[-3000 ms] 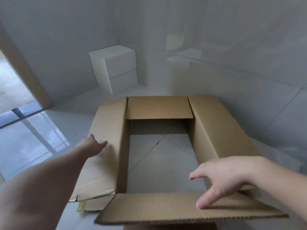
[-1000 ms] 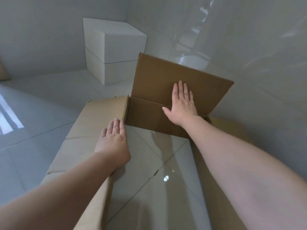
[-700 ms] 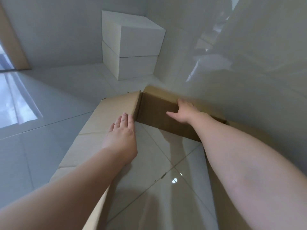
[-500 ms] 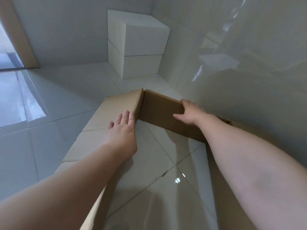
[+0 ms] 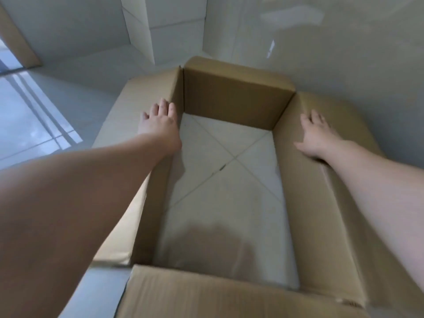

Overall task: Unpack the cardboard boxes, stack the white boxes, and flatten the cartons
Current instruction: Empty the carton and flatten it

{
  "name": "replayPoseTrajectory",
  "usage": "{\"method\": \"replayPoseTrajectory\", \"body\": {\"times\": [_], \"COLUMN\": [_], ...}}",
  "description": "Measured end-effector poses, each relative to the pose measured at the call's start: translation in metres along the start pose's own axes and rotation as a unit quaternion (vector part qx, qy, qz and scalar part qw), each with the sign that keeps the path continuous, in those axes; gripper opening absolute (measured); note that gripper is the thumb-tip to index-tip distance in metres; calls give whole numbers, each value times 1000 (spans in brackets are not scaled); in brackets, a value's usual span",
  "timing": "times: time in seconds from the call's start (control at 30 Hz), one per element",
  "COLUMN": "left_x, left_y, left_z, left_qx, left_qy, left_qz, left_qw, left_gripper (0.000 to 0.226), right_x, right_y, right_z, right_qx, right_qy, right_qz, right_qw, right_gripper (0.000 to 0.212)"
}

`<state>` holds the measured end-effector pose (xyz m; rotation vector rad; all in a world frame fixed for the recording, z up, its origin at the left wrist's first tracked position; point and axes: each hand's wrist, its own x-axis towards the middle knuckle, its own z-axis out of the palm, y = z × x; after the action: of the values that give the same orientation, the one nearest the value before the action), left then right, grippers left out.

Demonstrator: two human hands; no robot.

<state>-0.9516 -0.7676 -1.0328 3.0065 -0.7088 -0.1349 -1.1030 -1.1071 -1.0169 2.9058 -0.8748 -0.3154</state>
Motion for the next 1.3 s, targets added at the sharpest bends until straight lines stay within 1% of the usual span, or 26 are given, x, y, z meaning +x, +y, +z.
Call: {"method": "replayPoseTrajectory", "body": {"times": [0.07, 0.13, 0.2, 0.23, 0.27, 0.33, 0.4, 0.47, 0.57, 0.67, 0.8, 0.9, 1.07, 1.2, 1.3], "left_x": [-6, -10, -12, -13, -13, -18, -25, -30, -34, -34, -35, -32, -31, -30, -30], "left_y": [-1, -6, -17, -24, -33, -52, -67, -77, -86, -93, -103, -107, -101, -90, -81], "left_z": [-2, -5, -8, -8, -8, -6, -3, 0, 0, -5, -15, -24, -55, -88, -110], "left_qx": [-16, -76, -150, -180, -200, -209, -228, -260, -271, -250, -186, -145, -104, -80, -112], "left_qy": [2, -7, -6, -11, -25, -54, -53, -48, -55, -50, -10, 31, 92, 114, 110], "left_qz": [6, -12, -61, -96, -134, -196, -243, -285, -314, -311, -317, -316, -310, -288, -266], "left_qw": [1000, 997, 987, 979, 970, 956, 941, 921, 908, 915, 930, 937, 941, 948, 951], "left_gripper": [87, 85, 78, 80, 88, 115, 135, 139, 139, 138, 130, 122, 110, 97, 79], "right_x": [-21, -37, -48, -52, -55, -60, -64, -67, -70, -71, -71, -72, -82, -86, -91], "right_y": [11, 18, 22, 24, 25, 27, 30, 35, 44, 58, 73, 77, 84, 83, 78], "right_z": [7, 12, 16, 17, 17, 17, 17, 17, 16, 18, 20, 17, -11, -38, -57], "right_qx": [38, 83, 106, 113, 122, 138, 158, 172, 174, 164, 177, 159, 71, 62, 56], "right_qy": [2, -6, -30, -44, -55, -67, -71, -70, -62, -57, -51, -29, 33, 71, 85], "right_qz": [24, 65, 110, 130, 147, 173, 192, 211, 244, 292, 337, 339, 347, 332, 325], "right_qw": [999, 994, 988, 984, 980, 973, 966, 960, 952, 941, 923, 927, 935, 939, 940], "right_gripper": [90, 91, 95, 97, 99, 105, 110, 114, 115, 117, 120, 125, 126, 123, 119]}}
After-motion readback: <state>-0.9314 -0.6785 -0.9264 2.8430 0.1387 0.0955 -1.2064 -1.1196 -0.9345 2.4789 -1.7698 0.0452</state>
